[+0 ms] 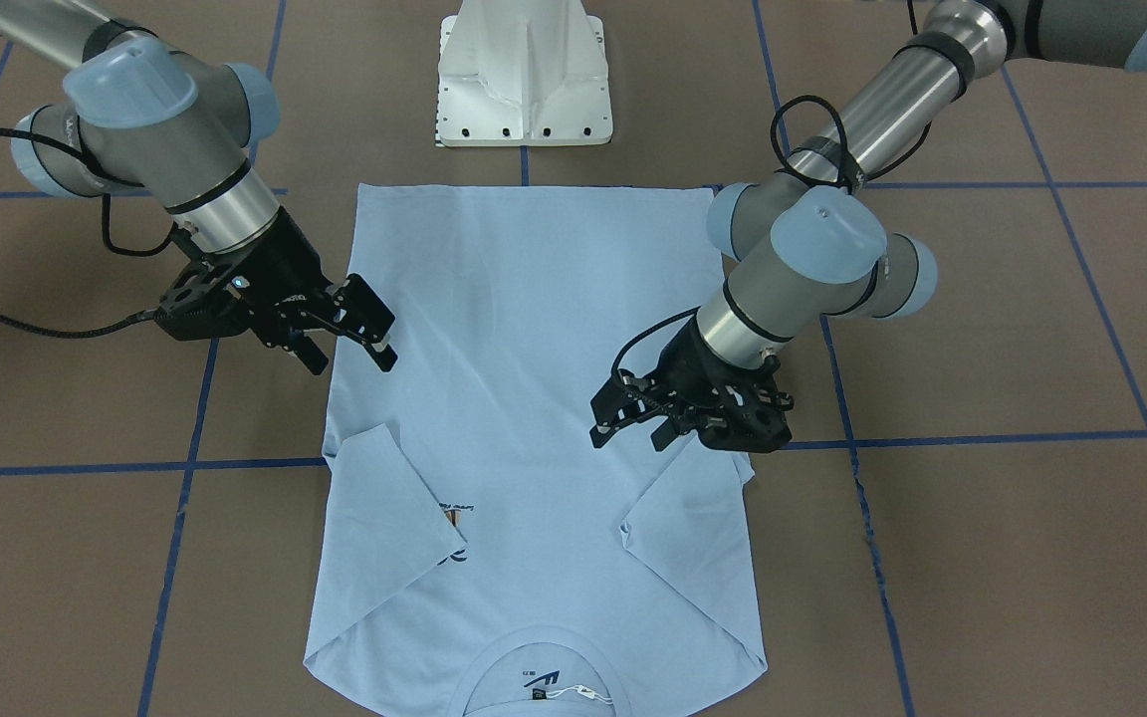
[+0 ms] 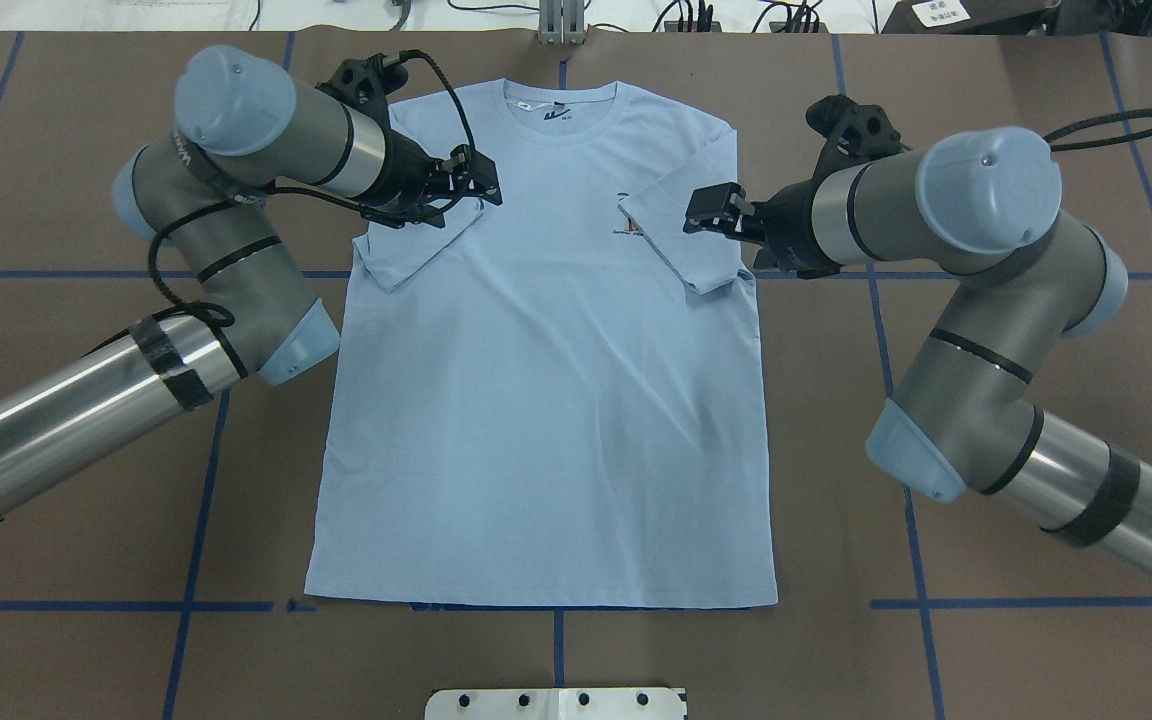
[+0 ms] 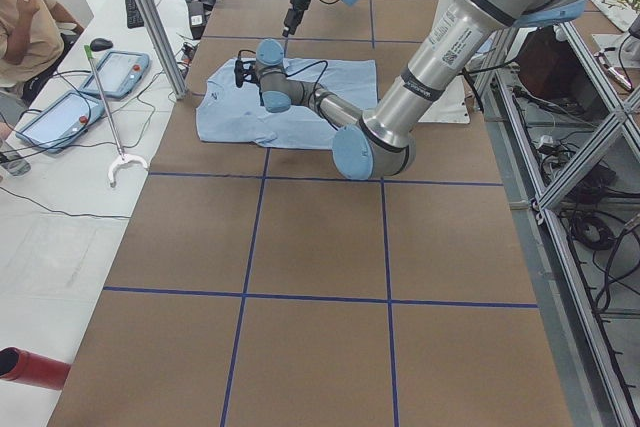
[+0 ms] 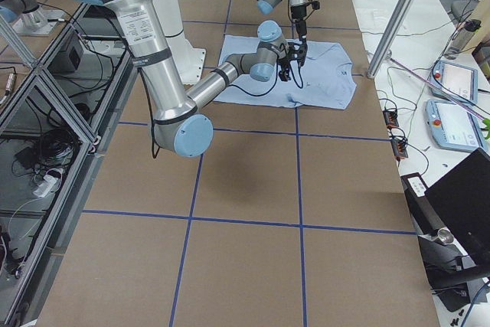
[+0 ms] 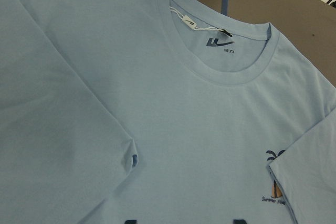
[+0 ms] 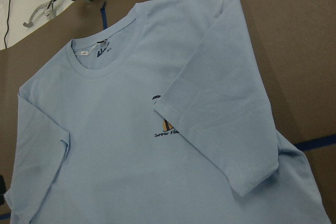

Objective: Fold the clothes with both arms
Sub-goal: 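Fold the other sleeve inward with the left gripper while the right gripper withdraws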

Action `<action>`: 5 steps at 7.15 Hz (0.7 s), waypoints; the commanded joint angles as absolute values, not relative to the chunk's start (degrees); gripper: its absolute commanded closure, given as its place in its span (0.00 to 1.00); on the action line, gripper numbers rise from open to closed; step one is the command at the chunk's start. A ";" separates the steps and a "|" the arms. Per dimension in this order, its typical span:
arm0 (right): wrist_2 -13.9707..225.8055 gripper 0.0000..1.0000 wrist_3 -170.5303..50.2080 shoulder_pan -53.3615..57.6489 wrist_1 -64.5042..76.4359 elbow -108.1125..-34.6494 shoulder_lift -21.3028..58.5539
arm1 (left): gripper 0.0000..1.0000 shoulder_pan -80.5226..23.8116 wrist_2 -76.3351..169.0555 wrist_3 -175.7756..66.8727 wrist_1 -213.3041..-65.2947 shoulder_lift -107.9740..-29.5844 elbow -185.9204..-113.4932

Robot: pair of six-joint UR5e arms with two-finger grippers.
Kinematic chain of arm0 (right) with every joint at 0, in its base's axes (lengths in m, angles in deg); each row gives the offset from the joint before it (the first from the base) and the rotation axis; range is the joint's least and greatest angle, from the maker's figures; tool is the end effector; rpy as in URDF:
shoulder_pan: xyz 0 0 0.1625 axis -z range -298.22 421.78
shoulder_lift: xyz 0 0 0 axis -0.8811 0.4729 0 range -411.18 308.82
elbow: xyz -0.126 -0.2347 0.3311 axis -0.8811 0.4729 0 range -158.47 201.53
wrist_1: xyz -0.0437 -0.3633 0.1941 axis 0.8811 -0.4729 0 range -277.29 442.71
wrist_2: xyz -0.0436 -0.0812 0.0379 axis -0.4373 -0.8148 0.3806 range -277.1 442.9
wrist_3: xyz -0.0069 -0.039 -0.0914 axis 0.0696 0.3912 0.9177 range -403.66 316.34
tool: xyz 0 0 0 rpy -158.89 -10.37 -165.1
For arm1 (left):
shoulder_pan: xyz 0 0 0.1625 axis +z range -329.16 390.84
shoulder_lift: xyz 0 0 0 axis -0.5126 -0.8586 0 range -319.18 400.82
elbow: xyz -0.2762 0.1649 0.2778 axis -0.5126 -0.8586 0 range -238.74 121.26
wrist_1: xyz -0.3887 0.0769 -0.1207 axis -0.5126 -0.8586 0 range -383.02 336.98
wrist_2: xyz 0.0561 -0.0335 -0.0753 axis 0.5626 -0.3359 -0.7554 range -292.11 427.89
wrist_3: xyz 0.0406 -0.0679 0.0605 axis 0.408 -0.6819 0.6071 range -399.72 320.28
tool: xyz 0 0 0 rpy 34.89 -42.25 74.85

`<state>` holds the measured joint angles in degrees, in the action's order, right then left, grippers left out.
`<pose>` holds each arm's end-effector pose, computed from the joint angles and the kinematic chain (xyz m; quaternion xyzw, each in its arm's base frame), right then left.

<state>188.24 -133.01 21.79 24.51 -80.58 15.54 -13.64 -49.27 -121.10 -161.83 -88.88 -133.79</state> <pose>-0.4024 -0.4770 0.2712 0.0861 -0.5527 0.2084 0.8023 0.4671 -0.5817 0.2549 0.0919 0.6047 -0.1059 0.7840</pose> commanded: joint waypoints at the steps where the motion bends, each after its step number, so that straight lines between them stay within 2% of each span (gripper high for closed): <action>1: 176.07 0.01 -140.22 36.19 5.83 -93.46 18.41 | 0.16 -13.28 -51.01 -121.55 -158.83 -81.73 -145.70; 3: 164.05 0.01 -152.87 50.47 0.89 -98.78 25.33 | 0.16 -13.11 -54.98 -121.64 -158.11 -77.42 -148.12; 5: 159.12 0.06 -162.45 57.79 0.89 -99.50 32.38 | 0.14 -13.02 -54.89 -122.25 -157.93 -77.57 -148.30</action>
